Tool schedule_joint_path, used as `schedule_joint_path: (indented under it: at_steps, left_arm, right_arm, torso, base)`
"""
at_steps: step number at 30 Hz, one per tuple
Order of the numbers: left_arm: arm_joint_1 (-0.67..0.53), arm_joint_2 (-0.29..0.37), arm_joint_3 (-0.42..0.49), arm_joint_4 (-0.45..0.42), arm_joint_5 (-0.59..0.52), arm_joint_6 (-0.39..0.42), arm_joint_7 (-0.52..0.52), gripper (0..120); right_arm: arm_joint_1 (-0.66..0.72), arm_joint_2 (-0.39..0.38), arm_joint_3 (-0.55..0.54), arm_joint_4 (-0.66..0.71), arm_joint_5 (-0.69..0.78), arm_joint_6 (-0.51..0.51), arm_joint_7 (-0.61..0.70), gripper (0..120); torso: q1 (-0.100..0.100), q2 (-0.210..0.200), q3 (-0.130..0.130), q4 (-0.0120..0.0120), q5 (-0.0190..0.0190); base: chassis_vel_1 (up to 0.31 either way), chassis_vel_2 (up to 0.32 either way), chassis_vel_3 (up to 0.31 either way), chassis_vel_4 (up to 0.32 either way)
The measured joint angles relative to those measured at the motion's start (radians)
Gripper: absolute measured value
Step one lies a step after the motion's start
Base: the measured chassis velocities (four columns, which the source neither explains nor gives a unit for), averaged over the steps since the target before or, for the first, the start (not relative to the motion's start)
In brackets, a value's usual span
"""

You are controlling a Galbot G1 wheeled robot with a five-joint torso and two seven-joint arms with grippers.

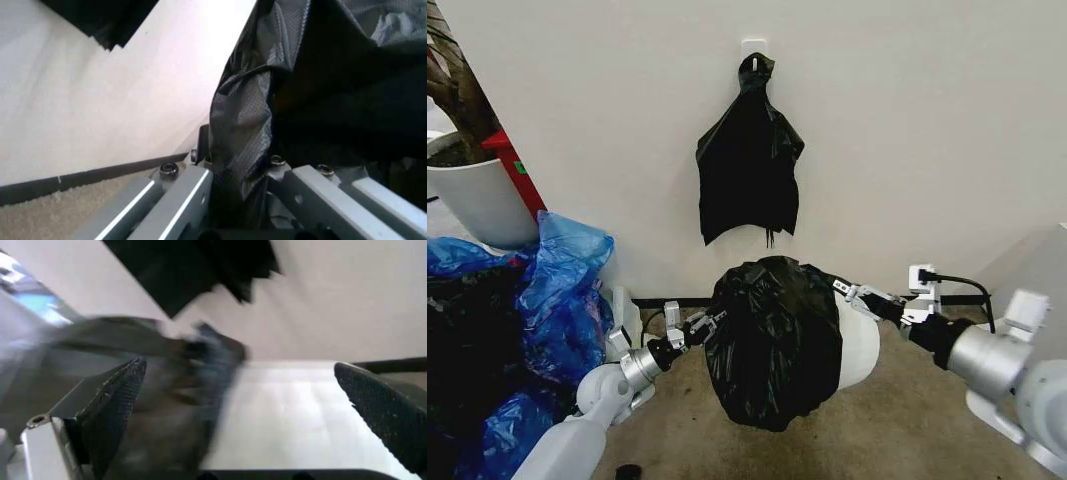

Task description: Place the garbage bag over the trash bin.

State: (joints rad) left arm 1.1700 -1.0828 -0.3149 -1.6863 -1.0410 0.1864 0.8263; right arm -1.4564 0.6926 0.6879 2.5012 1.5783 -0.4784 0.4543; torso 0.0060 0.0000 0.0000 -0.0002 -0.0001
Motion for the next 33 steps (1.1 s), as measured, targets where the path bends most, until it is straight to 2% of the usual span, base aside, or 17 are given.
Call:
schedule_joint_path:
  at_steps: [6, 10, 11, 16, 18, 23, 26, 29, 33]
  left_arm:
    - [0.021, 0.005, -0.012, -0.036, 0.000, 0.000, -0.006, 1]
    - [0.026, 0.008, -0.015, -0.046, 0.001, 0.000, -0.010, 1]
    - [0.026, 0.008, -0.015, -0.046, 0.001, 0.000, -0.010, 1]
    - [0.038, 0.012, -0.018, -0.066, 0.005, 0.000, -0.010, 1]
    - [0.040, 0.012, -0.020, -0.071, 0.005, 0.000, -0.010, 1]
    - [0.046, 0.014, -0.032, -0.078, 0.003, 0.000, -0.012, 1]
    - [0.049, 0.013, -0.034, -0.078, 0.003, -0.001, -0.013, 1]
    - [0.054, 0.010, -0.038, -0.080, 0.003, -0.003, -0.013, 1]
    - [0.059, 0.009, -0.042, -0.082, 0.004, -0.004, -0.009, 1]
  right_arm:
    - [0.019, -0.002, -0.052, 0.000, -0.031, 0.000, 0.060, 98]
    - [0.014, 0.003, -0.054, -0.001, -0.031, 0.012, 0.068, 82]
    - [0.014, 0.003, -0.054, -0.001, -0.031, 0.012, 0.068, 82]
    - [-0.009, 0.003, -0.043, -0.001, -0.068, 0.024, 0.064, 58]
    - [-0.014, 0.002, -0.039, -0.001, -0.073, 0.024, 0.063, 55]
    - [-0.037, -0.003, -0.029, -0.001, -0.098, 0.038, 0.055, 34]
    - [-0.040, -0.004, -0.029, -0.001, -0.097, 0.041, 0.054, 27]
    - [-0.043, -0.005, -0.034, -0.001, -0.092, 0.050, 0.054, 12]
    - [-0.043, -0.009, -0.034, -0.001, -0.092, 0.054, 0.054, 0]
  torso:
    - [0.000, 0.000, 0.000, -0.0001, 0.0001]
    - [0.000, 0.000, 0.000, -0.0002, 0.0001]
    - [0.000, 0.000, 0.000, -0.0002, 0.0001]
    - [0.000, 0.000, 0.000, -0.0001, 0.0001]
    - [0.000, 0.000, 0.000, -0.0001, 0.0000]
    - [0.000, 0.000, 0.000, -0.0001, 0.0001]
    - [0.000, 0.000, 0.000, -0.0001, 0.0001]
    - [0.000, 0.000, 0.000, -0.0001, 0.0001]
    - [0.000, 0.000, 0.000, -0.0001, 0.0001]
  base:
    - [0.000, 0.000, 0.000, 0.000]
    - [0.000, 0.000, 0.000, 0.000]
    - [0.000, 0.000, 0.000, 0.000]
    - [0.000, 0.000, 0.000, 0.000]
    - [0.000, 0.000, 0.000, 0.000]
    - [0.000, 0.000, 0.000, 0.000]
    - [0.000, 0.000, 0.000, 0.000]
    - [0.000, 0.000, 0.000, 0.000]
    - [0.000, 0.000, 0.000, 0.000]
